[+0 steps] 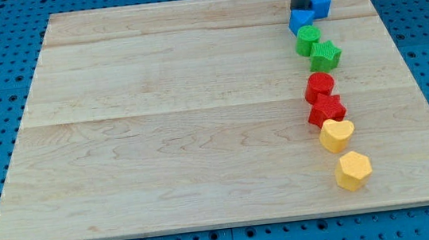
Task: Move the blue cube slightly to the right
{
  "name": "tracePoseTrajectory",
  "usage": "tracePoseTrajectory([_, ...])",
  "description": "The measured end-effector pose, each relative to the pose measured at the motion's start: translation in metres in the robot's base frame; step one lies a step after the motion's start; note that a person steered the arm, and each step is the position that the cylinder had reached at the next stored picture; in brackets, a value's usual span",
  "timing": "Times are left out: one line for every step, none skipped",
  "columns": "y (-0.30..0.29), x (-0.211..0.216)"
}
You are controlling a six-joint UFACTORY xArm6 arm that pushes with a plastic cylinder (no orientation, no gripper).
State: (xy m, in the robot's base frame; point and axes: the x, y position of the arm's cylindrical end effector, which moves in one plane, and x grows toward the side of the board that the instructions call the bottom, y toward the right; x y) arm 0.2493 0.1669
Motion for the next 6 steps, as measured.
tracePoseTrajectory([0.010,0.000])
tracePoseTrajectory([0.014,0.000])
tracePoseTrajectory([0.006,0.000])
tracePoseTrajectory([-0.032,0.000])
tracePoseTrajectory([-0.049,0.000])
tracePoseTrajectory([-0.049,0.011])
